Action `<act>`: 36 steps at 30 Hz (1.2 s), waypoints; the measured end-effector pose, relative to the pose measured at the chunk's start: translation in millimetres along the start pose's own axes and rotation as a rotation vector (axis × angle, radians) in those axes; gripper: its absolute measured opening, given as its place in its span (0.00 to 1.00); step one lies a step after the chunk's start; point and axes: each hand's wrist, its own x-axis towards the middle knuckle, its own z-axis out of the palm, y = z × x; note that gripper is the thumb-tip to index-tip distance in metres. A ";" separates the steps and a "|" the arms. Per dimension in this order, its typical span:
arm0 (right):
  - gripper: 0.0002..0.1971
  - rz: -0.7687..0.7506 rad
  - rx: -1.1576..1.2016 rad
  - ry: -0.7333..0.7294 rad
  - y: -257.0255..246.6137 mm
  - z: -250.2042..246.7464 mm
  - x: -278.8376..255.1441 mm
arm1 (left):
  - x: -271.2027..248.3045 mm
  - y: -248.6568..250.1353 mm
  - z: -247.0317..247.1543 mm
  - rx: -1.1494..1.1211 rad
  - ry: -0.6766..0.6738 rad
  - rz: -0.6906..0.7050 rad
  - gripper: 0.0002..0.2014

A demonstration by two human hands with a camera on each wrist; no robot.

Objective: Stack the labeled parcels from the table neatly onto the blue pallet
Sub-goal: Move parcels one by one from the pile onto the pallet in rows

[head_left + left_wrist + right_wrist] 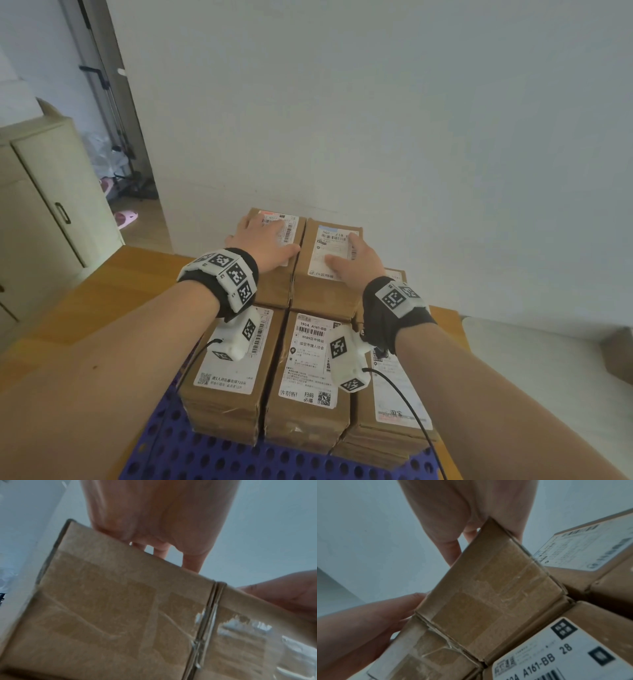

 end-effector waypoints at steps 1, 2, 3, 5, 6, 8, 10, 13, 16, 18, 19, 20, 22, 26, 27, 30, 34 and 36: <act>0.37 -0.003 0.000 0.003 -0.2 0.2 -0.2 | 0.2 -1.0 -1.2 -0.004 -0.003 0.003 0.33; 0.37 -0.005 0.000 0.008 -0.5 0.7 -1.0 | 0.3 -1.9 -1.9 -0.008 -0.002 0.004 0.33; 0.36 -0.005 0.000 0.013 -0.8 1.2 -1.3 | 0.6 -2.7 -1.9 -0.012 0.000 0.004 0.33; 0.36 -0.007 -0.005 0.020 -0.6 2.0 -1.4 | -0.1 -3.0 -1.2 -0.017 0.006 0.003 0.34; 0.36 -0.007 -0.009 0.019 -0.6 1.9 -1.2 | -0.9 -2.8 -0.9 -0.013 0.009 0.004 0.34; 0.36 -0.008 -0.012 0.008 0.1 0.9 -0.6 | -1.5 -2.2 -0.3 -0.001 0.012 0.004 0.34; 0.35 -0.008 -0.015 -0.004 -0.3 -0.5 -1.3 | -1.8 -2.0 0.2 0.001 0.015 0.002 0.35; 0.34 -0.031 -0.055 0.007 -3.9 -5.5 -2.9 | -2.3 -2.2 0.6 -0.009 0.053 -0.006 0.38; 0.30 -0.058 -0.128 0.022 -8.5 -17.4 -4.6 | -4.0 2.8 -4.2 0.009 0.069 0.032 0.37; 0.28 -0.063 -0.178 0.025 -8.9 -28.1 -5.4 | -4.4 11.1 -9.6 0.032 0.063 0.095 0.37; 0.26 -0.062 -0.214 0.033 -8.2 -33.6 -6.0 | -5.1 17.3 -12.5 0.045 0.065 0.138 0.36; 0.26 -0.064 -0.255 0.048 -7.4 -39.3 -7.4 | -5.2 24.2 -14.2 0.053 0.065 0.186 0.35; 0.24 -0.056 -0.327 0.085 -3.7 -51.3 -11.9 | -7.3 41.1 -16.0 0.060 0.034 0.273 0.33; 0.24 -0.003 -0.429 0.134 12.9 -76.7 -28.8 | -19.0 80.5 -11.2 0.115 -0.047 0.384 0.32; 0.24 0.018 -0.441 0.147 18.6 -83.9 -33.6 | -23.0 90.9 -9.1 0.131 -0.054 0.413 0.32; 0.24 0.096 -0.450 0.170 37.1 -105.7 -50.0 | -31.6 121.8 1.7 0.136 -0.109 0.483 0.32; 0.25 0.183 -0.467 0.216 63.2 -131.0 -75.2 | -42.9 161.1 19.2 0.145 -0.161 0.553 0.32; 0.25 0.218 -0.475 0.233 75.9 -143.6 -88.8 | -51.8 181.4 28.4 0.159 -0.188 0.585 0.31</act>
